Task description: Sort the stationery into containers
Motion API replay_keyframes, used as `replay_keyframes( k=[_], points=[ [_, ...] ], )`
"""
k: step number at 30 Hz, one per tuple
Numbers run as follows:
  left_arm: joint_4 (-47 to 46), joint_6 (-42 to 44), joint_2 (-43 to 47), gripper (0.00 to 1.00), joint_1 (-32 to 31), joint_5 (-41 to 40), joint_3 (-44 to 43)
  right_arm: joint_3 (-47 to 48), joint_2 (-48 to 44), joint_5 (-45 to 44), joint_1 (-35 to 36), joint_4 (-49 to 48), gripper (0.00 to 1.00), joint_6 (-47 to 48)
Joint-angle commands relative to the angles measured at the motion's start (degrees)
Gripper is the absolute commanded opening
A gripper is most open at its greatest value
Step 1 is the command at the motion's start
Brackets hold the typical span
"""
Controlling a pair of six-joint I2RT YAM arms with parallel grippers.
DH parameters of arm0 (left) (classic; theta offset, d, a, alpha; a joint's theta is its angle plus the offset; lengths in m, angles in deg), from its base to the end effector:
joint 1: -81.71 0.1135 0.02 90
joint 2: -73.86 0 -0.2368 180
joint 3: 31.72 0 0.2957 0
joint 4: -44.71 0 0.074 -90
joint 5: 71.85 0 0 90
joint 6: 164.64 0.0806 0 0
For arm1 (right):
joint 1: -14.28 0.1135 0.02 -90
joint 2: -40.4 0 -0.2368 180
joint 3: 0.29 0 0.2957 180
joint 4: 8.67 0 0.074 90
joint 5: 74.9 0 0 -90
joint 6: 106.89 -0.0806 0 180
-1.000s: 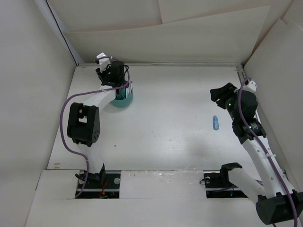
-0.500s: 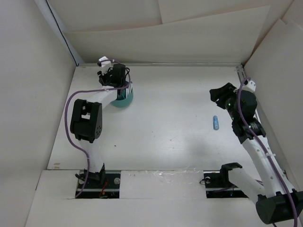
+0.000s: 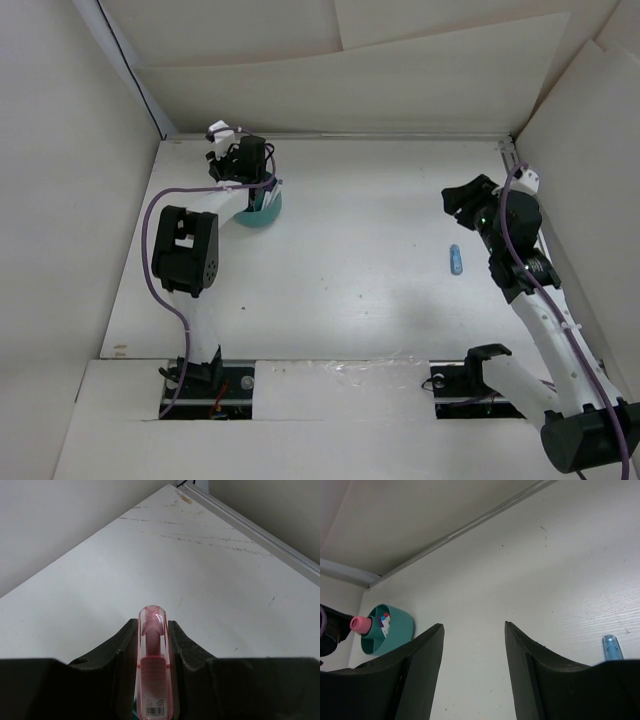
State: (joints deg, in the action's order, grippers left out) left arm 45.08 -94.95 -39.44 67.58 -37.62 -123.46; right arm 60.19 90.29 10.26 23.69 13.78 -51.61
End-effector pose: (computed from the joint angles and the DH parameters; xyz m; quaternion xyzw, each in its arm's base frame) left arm 0.5005 -0.0573 0.1778 -0.3009 0.7173 0.2238 0.5873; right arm 0.3061 0.0438 0.3172 0.1959 0.7510 0.2062 0.5959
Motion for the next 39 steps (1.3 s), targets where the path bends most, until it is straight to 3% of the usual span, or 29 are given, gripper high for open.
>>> replay_keyframes(
  k=[1, 7, 13, 23, 27, 39],
  points=[
    [0.96, -0.87, -0.17, 0.07, -0.2, -0.48, -1.8, 0.09, 0.12, 0.53, 0.87, -3.89, 0.58, 0.44],
    [1.48, -1.92, 0.44, 0.2, -0.2, -0.48, -0.65, 0.09, 0.12, 0.53, 0.87, -3.89, 0.58, 0.44],
    [2.54, -3.76, 2.81, 0.27, -0.2, 0.13, 0.48, 0.09, 0.12, 0.53, 0.87, -3.89, 0.58, 0.44],
    [7.38, -5.79, 0.88, 0.27, -1.25, -1.27, -4.17, 0.09, -0.49, 0.53, 0.87, -3.89, 0.58, 0.44],
    [6.85, -5.79, 2.81, 0.33, -1.25, -1.8, -3.47, 0.09, -0.49, 0.53, 0.87, -3.89, 0.58, 0.44],
    [6.49, -8.16, 6.33, 0.36, -1.08, 4.25, -0.29, 0.09, -0.49, 1.06, 1.4, -3.89, 0.58, 0.44]
  ],
)
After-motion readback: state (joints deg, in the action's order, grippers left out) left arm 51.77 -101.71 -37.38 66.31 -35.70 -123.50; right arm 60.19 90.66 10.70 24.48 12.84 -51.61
